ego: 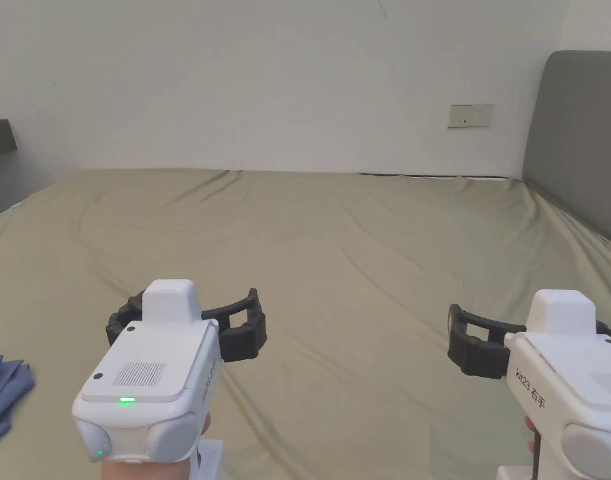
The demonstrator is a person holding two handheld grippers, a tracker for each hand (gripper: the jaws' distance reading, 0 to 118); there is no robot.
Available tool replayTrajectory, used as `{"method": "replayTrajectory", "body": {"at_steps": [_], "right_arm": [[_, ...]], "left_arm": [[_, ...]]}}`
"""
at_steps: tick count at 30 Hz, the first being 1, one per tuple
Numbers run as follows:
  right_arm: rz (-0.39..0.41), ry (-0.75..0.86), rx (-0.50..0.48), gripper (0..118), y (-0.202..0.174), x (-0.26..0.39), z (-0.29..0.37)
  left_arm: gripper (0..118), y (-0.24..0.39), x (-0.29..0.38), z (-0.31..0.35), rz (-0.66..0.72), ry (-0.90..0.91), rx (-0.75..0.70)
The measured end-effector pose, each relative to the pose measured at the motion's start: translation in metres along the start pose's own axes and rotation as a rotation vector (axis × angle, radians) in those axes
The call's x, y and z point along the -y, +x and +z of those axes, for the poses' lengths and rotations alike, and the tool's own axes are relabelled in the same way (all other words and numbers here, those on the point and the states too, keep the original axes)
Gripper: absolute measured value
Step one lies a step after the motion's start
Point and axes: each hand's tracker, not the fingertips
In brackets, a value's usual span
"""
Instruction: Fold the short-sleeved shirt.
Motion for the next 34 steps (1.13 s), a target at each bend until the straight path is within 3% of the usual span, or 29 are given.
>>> {"method": "replayTrajectory", "body": {"at_steps": [34], "right_arm": [[0.001, -0.005, 0.043, 118, 0.0033, 0.0038, -0.0045]], "left_arm": [[117, 0.0029, 0.0014, 0.0011, -0.006, -0.003, 0.004]]}}
